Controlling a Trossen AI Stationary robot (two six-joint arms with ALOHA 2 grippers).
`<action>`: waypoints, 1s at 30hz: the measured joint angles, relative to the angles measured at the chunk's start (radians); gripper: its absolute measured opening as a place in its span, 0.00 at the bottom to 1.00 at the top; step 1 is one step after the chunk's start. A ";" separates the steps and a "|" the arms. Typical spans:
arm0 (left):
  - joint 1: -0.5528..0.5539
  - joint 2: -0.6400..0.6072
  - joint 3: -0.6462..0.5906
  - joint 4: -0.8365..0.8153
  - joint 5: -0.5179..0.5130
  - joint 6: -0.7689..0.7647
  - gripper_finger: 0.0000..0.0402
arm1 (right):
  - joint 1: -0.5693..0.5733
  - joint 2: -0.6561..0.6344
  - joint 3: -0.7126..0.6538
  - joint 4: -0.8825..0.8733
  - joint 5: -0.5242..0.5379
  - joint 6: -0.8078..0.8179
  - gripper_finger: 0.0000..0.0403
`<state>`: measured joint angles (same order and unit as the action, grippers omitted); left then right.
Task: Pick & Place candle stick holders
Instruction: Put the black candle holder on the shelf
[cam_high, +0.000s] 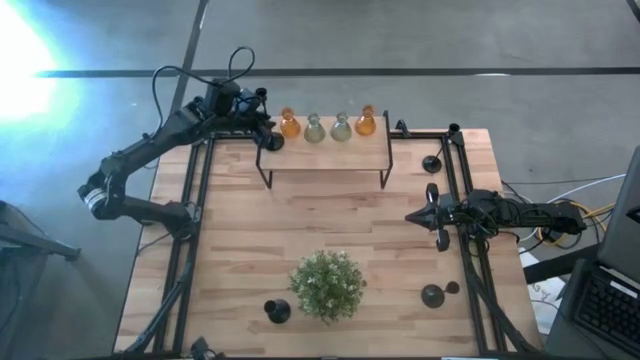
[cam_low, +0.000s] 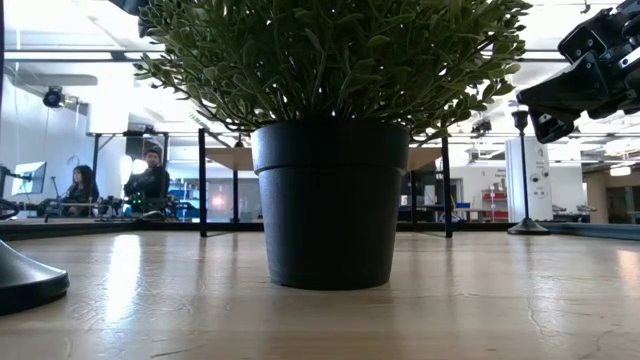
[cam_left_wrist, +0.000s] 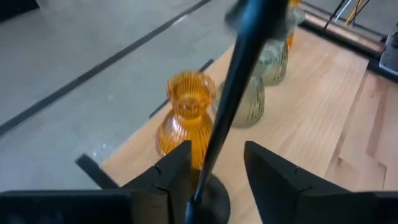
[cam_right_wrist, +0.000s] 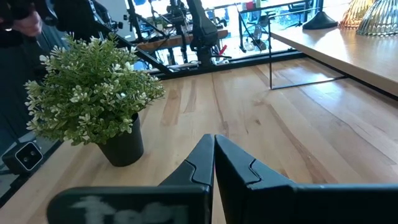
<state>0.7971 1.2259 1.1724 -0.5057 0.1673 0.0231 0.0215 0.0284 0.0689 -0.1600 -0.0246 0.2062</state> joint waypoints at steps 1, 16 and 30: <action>0.000 0.000 0.001 -0.014 0.000 -0.001 0.40 | 0.000 0.000 0.000 0.000 0.000 0.000 0.02; 0.000 -0.053 0.086 -0.163 -0.004 0.015 0.67 | 0.000 0.000 0.000 0.000 0.000 0.000 0.02; -0.058 -0.354 0.129 -0.437 0.103 -0.179 0.66 | 0.000 0.000 0.000 0.015 0.003 0.048 0.02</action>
<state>0.7386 0.8718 1.3010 -0.9424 0.2699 -0.1562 0.0212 0.0288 0.0689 -0.1449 -0.0219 0.2546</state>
